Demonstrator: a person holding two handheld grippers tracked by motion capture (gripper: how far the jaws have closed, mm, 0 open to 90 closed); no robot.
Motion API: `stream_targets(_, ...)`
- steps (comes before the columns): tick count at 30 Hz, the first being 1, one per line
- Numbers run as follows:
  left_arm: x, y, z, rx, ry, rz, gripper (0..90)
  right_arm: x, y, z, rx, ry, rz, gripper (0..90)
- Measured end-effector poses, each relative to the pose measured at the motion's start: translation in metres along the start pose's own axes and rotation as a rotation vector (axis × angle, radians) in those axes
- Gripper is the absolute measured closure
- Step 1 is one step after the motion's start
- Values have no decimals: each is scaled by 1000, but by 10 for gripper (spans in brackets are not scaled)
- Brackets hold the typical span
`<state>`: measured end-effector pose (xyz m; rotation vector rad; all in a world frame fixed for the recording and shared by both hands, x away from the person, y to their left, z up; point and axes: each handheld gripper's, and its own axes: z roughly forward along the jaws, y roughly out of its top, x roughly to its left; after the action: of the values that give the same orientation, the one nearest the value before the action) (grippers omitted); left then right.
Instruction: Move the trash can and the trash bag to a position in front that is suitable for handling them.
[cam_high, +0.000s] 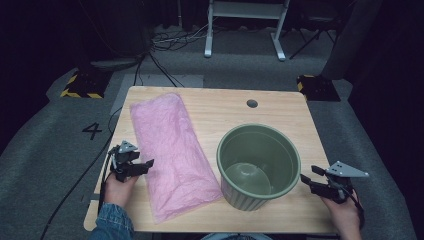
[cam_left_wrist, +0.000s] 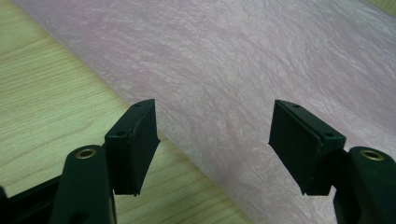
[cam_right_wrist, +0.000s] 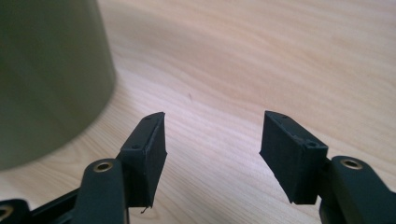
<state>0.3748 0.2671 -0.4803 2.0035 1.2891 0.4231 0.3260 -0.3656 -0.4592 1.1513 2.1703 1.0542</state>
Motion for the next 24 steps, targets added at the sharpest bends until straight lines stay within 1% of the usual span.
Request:
stream_targets(1, 0, 0, 0, -3, 1, 0, 324, -1, -5, 9, 30, -12, -10, 408)
stream_targets(2, 0, 0, 1, -2, -1, -1, 324, -1, -5, 9, 30, -12, -10, 408)
stream_targets(5, 0, -1, 2, 1, 1, -3, 324, -5, -14, 22, 78, -9, -2, 411)
stream_targets(7, 1, -1, 4, 5, 2, -4, 324, -5, -15, 24, 79, -11, 0, 412)
stream_targets(10, 2, -2, 4, 6, -1, -11, 324, -6, -18, 30, 96, -18, 9, 409)
stream_targets(13, 2, -1, 3, -6, 18, -17, 327, -5, -21, 36, 110, -25, -3, 394)
stream_targets(14, 3, -1, 3, -8, 19, -25, 327, -4, -23, 37, 90, -22, 4, 392)
stream_targets(17, 5, 0, 5, -2, 27, -40, 329, -6, -27, 37, 63, -9, 36, 384)
stream_targets(19, 8, 2, 9, 11, 27, -51, 329, -8, -26, 38, 69, -1, 58, 369)
stream_targets(24, 14, 9, 16, 37, 34, -74, 321, -8, -26, 39, 71, -4, 52, 339)
